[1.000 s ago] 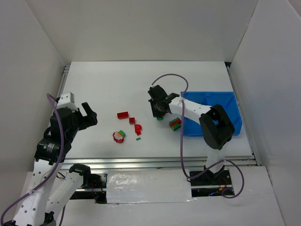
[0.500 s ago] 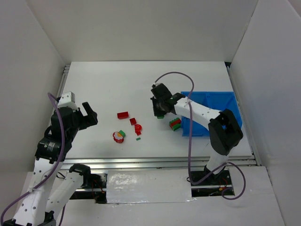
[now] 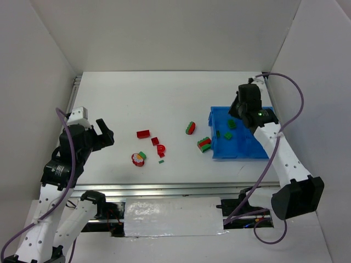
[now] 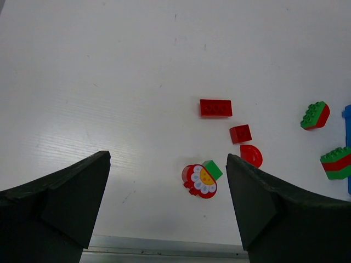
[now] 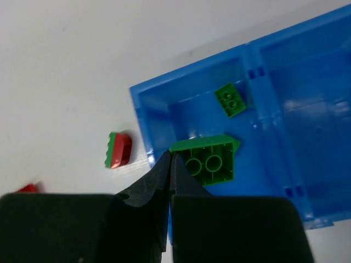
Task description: Sort the legos into containers by color
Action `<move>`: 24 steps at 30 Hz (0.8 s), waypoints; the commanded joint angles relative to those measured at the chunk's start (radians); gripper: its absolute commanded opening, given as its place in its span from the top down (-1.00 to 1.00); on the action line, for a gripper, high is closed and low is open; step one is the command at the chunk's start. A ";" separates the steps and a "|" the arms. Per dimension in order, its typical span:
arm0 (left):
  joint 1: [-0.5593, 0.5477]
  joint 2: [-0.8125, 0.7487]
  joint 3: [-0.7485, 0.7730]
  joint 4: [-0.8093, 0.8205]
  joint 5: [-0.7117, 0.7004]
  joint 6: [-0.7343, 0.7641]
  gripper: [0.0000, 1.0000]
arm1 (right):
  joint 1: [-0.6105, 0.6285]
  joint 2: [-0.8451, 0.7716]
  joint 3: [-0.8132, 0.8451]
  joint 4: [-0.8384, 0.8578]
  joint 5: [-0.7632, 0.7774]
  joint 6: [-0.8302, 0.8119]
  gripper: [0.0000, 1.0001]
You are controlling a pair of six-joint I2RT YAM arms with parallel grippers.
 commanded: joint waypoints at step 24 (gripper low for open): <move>0.003 0.006 0.000 0.050 0.015 0.024 -0.99 | 0.238 0.375 0.195 -0.020 0.130 0.180 -0.50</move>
